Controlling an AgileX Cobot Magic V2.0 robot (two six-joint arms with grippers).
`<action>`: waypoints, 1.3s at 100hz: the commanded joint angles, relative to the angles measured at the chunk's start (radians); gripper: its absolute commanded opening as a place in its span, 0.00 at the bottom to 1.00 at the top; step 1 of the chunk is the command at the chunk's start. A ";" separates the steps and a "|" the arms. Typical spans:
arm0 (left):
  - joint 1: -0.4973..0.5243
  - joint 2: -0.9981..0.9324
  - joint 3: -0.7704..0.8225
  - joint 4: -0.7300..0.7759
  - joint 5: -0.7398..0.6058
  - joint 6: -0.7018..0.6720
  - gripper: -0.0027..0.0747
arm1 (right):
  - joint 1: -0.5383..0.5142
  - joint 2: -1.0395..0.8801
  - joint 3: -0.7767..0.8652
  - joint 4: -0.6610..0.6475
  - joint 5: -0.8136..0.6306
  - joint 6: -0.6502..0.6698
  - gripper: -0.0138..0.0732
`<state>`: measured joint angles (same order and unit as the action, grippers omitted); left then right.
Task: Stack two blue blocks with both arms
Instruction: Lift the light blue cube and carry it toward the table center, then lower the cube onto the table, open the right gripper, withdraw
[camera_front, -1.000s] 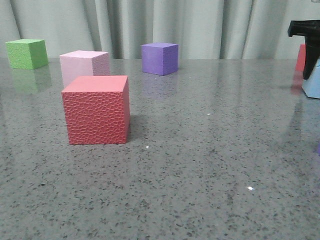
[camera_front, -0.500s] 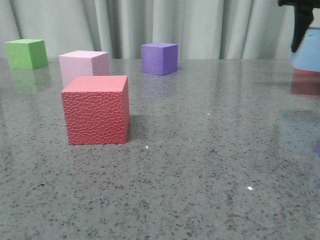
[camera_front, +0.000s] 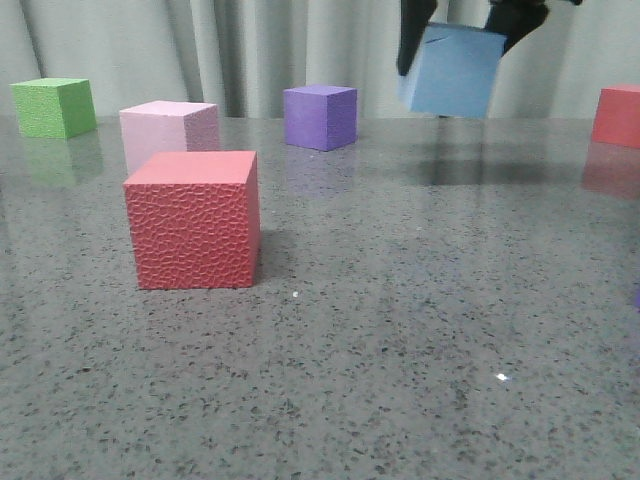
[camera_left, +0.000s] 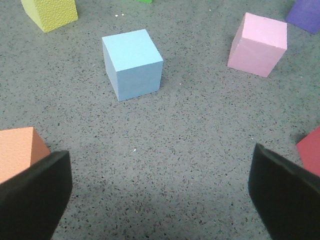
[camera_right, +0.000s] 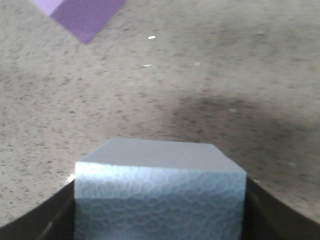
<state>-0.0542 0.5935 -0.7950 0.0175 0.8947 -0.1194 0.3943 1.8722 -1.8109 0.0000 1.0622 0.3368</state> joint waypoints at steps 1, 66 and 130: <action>-0.007 0.008 -0.034 -0.011 -0.063 -0.001 0.90 | 0.032 -0.011 -0.067 0.000 -0.020 0.014 0.58; -0.007 0.008 -0.034 -0.011 -0.063 -0.001 0.90 | 0.097 0.088 -0.133 -0.093 0.070 0.176 0.58; -0.007 0.008 -0.034 -0.011 -0.063 -0.001 0.90 | 0.097 0.099 -0.133 -0.047 0.070 0.178 0.82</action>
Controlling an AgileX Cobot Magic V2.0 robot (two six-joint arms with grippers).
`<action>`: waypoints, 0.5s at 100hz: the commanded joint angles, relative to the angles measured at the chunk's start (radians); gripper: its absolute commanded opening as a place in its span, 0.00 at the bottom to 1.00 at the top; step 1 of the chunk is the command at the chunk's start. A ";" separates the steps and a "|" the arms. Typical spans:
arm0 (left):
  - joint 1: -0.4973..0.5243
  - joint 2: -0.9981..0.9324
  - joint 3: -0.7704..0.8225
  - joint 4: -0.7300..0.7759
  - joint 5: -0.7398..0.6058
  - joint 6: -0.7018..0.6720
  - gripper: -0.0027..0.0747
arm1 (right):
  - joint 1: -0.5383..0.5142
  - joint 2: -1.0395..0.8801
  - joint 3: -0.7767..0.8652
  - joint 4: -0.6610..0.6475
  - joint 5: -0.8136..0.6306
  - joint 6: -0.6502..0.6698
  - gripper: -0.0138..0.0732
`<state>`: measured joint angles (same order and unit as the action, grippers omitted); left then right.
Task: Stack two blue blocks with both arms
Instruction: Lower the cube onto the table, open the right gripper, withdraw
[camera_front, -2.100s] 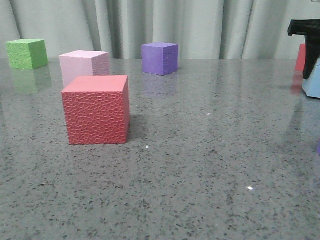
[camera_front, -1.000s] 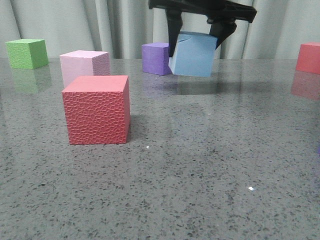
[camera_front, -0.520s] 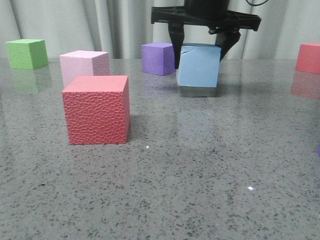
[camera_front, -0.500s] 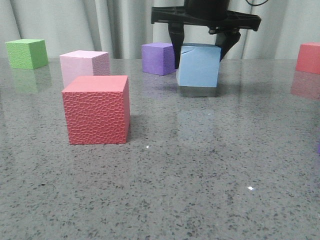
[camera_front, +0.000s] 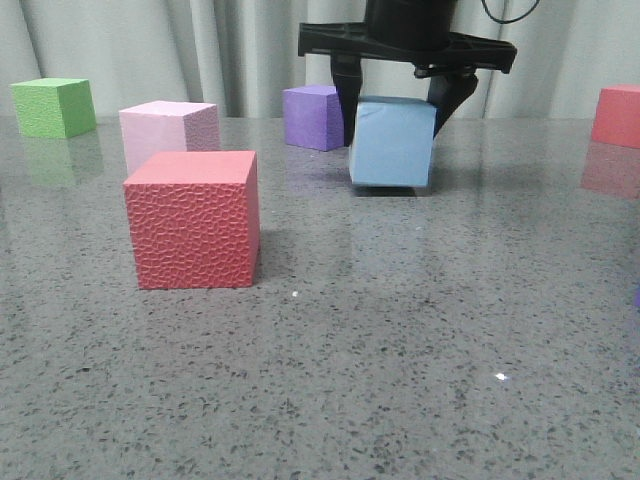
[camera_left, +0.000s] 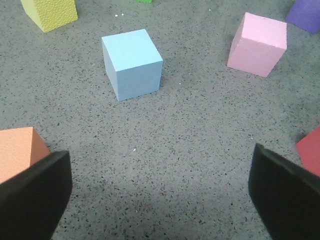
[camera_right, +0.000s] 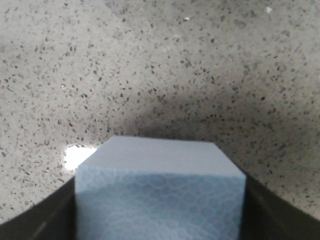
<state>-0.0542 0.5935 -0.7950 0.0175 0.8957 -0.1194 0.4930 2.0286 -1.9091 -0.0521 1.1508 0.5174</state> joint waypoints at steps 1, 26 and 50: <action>-0.007 0.008 -0.034 -0.011 -0.064 -0.001 0.90 | -0.001 -0.057 -0.035 0.005 -0.019 -0.003 0.83; -0.007 0.008 -0.034 -0.011 -0.064 -0.001 0.90 | -0.001 -0.060 -0.035 0.007 -0.012 -0.003 0.90; -0.007 0.008 -0.034 -0.011 -0.064 -0.001 0.90 | -0.001 -0.100 -0.067 0.005 0.008 -0.060 0.90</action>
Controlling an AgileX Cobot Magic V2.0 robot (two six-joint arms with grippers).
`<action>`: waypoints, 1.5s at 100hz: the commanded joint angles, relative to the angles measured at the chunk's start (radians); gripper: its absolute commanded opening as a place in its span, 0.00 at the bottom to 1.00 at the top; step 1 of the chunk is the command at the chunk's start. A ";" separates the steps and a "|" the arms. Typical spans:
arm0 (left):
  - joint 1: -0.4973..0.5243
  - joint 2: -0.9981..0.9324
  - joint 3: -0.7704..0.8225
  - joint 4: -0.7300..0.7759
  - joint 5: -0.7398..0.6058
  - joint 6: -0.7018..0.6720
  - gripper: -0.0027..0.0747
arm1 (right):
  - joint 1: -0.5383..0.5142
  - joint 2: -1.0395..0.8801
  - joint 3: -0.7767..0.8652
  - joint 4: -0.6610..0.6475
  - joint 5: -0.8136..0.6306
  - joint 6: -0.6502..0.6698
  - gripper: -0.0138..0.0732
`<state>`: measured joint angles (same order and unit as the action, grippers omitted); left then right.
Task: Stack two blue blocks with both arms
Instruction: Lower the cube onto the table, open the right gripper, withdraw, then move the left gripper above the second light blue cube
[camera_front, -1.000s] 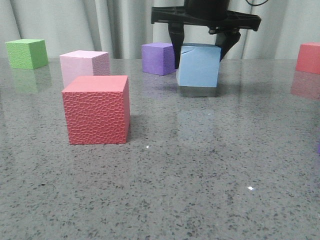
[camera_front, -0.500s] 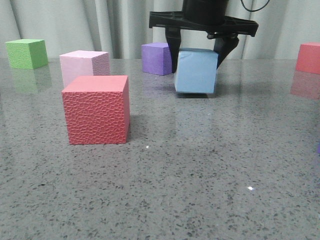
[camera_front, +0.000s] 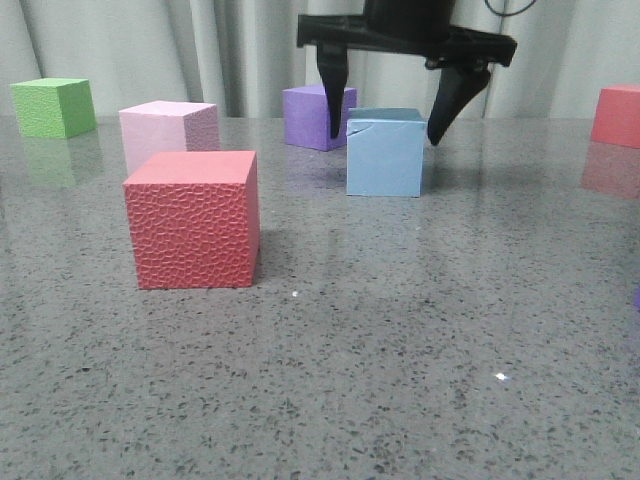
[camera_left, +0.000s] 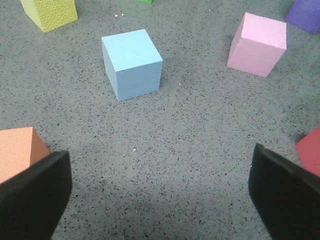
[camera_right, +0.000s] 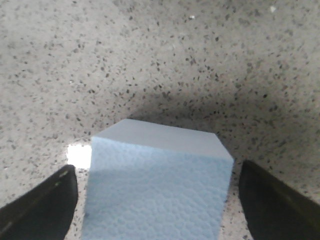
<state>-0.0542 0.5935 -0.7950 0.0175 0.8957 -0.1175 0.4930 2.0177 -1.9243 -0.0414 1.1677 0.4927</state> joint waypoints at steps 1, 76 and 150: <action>-0.007 0.008 -0.034 -0.011 -0.064 -0.003 0.90 | -0.001 -0.093 -0.053 -0.005 -0.007 -0.038 0.90; -0.007 0.008 -0.034 -0.011 -0.035 -0.003 0.90 | -0.168 -0.379 -0.020 -0.058 0.044 -0.306 0.90; -0.007 0.008 -0.034 -0.011 -0.035 -0.003 0.90 | -0.383 -1.085 0.774 -0.100 -0.132 -0.334 0.90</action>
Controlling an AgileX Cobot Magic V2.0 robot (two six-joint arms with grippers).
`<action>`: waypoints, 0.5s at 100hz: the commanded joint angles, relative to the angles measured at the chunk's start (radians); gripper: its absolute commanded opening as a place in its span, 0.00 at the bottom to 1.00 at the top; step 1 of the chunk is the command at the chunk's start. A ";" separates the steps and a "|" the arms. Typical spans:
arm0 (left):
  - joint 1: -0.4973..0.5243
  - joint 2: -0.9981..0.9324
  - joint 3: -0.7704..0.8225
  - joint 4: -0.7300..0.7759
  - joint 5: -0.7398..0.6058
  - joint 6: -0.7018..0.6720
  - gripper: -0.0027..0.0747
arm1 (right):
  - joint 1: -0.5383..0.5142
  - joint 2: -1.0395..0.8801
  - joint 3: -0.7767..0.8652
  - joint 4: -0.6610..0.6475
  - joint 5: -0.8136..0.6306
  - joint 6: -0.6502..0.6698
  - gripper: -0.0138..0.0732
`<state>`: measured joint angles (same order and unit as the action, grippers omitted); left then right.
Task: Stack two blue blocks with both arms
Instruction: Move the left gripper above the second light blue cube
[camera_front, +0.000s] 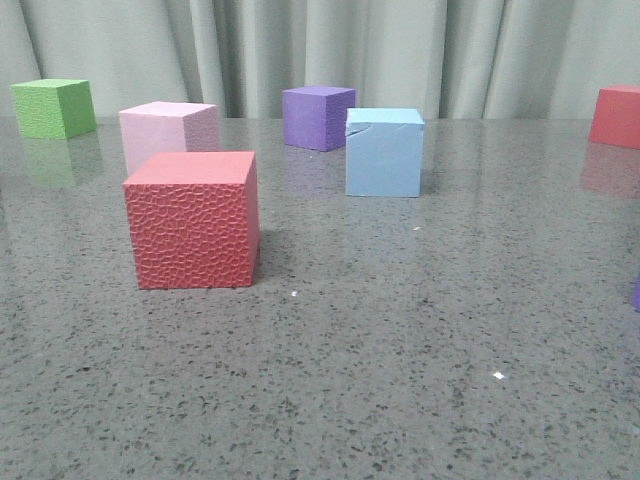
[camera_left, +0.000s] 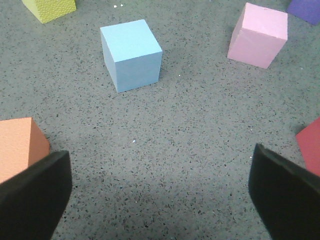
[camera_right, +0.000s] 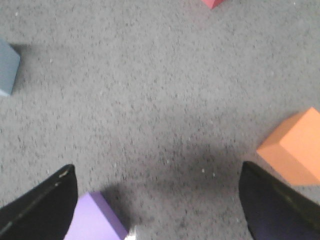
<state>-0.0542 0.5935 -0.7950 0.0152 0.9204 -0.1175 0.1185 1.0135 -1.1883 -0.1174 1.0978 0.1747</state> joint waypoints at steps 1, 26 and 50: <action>-0.007 0.008 -0.034 -0.008 -0.060 -0.003 0.90 | -0.008 -0.093 0.044 -0.025 -0.063 -0.016 0.90; -0.007 0.008 -0.034 -0.008 -0.058 -0.003 0.90 | -0.008 -0.292 0.221 -0.042 -0.066 -0.016 0.90; -0.007 0.008 -0.034 -0.008 -0.058 -0.003 0.86 | -0.008 -0.411 0.272 -0.050 -0.070 -0.016 0.90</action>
<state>-0.0542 0.5935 -0.7950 0.0152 0.9227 -0.1175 0.1179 0.6200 -0.8977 -0.1405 1.0898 0.1712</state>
